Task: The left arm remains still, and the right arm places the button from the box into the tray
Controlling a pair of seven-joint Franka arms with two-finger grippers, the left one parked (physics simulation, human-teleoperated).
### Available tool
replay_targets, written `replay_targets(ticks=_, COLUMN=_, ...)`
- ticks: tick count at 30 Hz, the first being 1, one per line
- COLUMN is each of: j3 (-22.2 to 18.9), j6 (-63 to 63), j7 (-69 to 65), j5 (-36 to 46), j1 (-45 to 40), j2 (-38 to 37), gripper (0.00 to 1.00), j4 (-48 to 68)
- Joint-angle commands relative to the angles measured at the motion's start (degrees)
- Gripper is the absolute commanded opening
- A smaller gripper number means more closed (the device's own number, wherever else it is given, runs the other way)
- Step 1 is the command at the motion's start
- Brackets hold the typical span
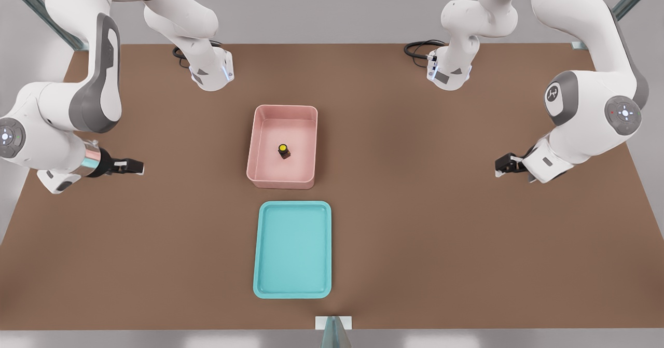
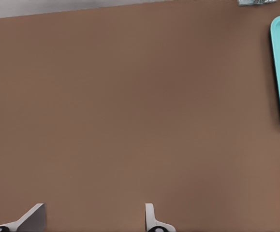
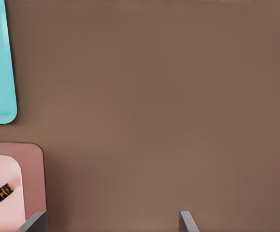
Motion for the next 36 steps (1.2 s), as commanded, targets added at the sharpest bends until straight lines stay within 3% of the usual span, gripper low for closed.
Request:
replay_targets(ticks=1, j3=0.0, j6=0.9, j7=-1.1, j5=0.1, j1=0.0, j2=0.0, gripper=1.0, j4=0.0)
replay_targets(ticks=3, j3=0.0, j6=1.3, j7=2.7, j5=0.4, j1=3.4, j2=0.2, gripper=1.0, j4=0.0)
replay_targets(ticks=8, j3=0.3, j6=7.4, j7=29.8, j5=1.7, j1=20.0, j2=1.8, gripper=1.0, j4=0.0)
replay_targets(ticks=10, j3=0.5, j6=9.4, j7=36.2, j5=1.8, j1=21.1, j2=3.0, gripper=1.0, j4=-0.8)
replay_targets(ticks=13, j3=1.4, j6=20.6, j7=45.2, j5=1.9, j1=24.2, j2=-1.8, gripper=1.0, j4=-13.8)
replay_targets(ticks=16, j3=3.2, j6=32.7, j7=49.1, j5=1.9, j1=25.4, j2=-8.6, gripper=1.0, j4=-29.8)
replay_targets(ticks=20, j3=7.0, j6=42.0, j7=55.6, j5=1.9, j1=25.5, j2=-10.0, gripper=1.0, j4=-38.7)
replay_targets(ticks=30, j3=8.5, j6=60.3, j7=68.8, j5=1.9, j1=33.8, j2=-2.1, gripper=1.0, j4=-46.5)
replay_targets(ticks=36, j3=8.5, j6=62.4, j7=68.8, j5=1.5, j1=34.6, j2=1.2, gripper=1.0, j4=-48.2)
